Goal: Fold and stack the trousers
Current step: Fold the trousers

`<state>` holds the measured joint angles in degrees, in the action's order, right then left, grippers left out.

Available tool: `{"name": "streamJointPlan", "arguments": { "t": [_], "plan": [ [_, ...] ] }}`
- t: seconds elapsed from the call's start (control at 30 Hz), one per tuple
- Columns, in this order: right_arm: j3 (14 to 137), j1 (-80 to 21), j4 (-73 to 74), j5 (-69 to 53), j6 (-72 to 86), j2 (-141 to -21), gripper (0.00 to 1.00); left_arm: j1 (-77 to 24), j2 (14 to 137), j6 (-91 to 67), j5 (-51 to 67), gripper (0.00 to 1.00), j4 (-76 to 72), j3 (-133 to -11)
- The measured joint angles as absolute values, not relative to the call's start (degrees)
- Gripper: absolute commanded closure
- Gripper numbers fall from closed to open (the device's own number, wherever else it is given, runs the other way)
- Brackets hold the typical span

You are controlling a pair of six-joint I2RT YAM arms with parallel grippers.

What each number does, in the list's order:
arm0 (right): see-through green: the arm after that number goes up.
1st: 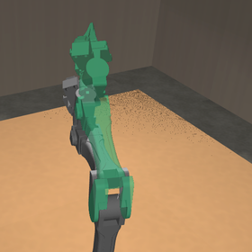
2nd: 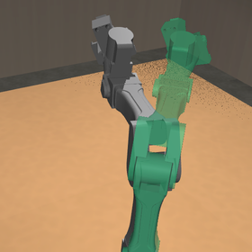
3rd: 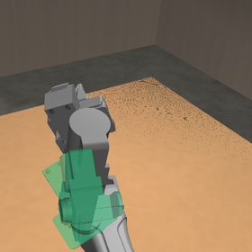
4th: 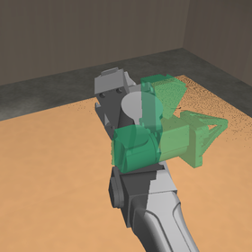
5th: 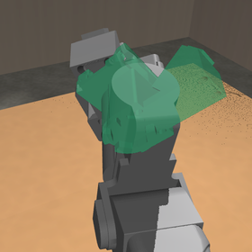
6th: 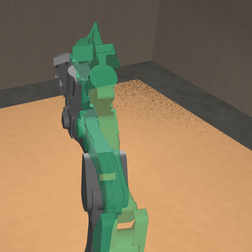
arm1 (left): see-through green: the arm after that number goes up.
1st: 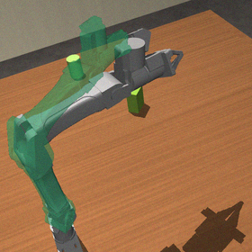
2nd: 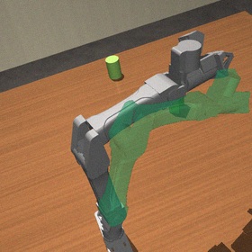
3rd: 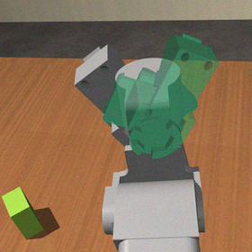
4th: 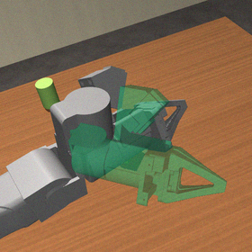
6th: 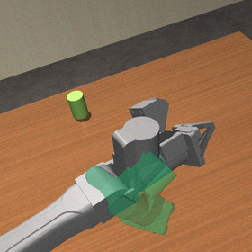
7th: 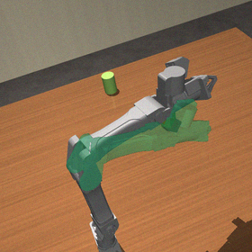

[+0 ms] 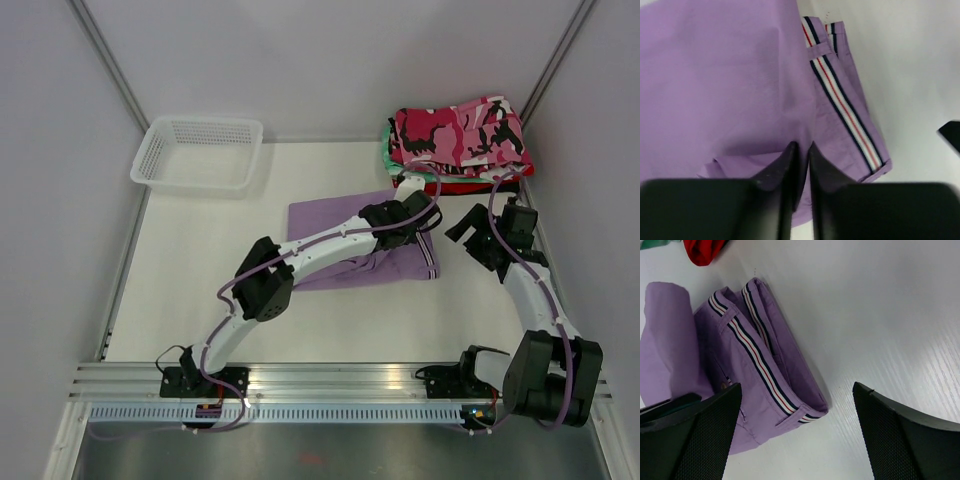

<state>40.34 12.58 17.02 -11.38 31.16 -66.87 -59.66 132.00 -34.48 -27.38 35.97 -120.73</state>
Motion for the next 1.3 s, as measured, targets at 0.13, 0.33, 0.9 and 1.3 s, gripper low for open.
{"name": "streamJointPlan", "arguments": {
  "t": [0.13, 0.33, 0.9, 1.3],
  "plan": [
    [38.83, 12.60, 16.86, -12.03, 30.11, -66.04, 0.02, -59.96, 132.94, -37.23, -24.01, 0.38, 35.92, -121.25],
    [38.35, 12.60, 15.86, -14.68, 29.93, -66.00, 0.02, -59.48, 129.58, -38.13, -19.88, 0.00, 36.93, -119.31],
    [45.10, -5.02, 9.02, -24.60, 29.30, -82.00, 0.19, -33.12, 73.60, -39.27, -11.53, 0.05, 25.93, -54.28],
    [45.12, -8.03, 14.39, -18.81, 29.78, -83.72, 1.00, -33.23, 78.13, -39.20, -7.66, 0.06, 19.51, -47.59]
  ]
}}
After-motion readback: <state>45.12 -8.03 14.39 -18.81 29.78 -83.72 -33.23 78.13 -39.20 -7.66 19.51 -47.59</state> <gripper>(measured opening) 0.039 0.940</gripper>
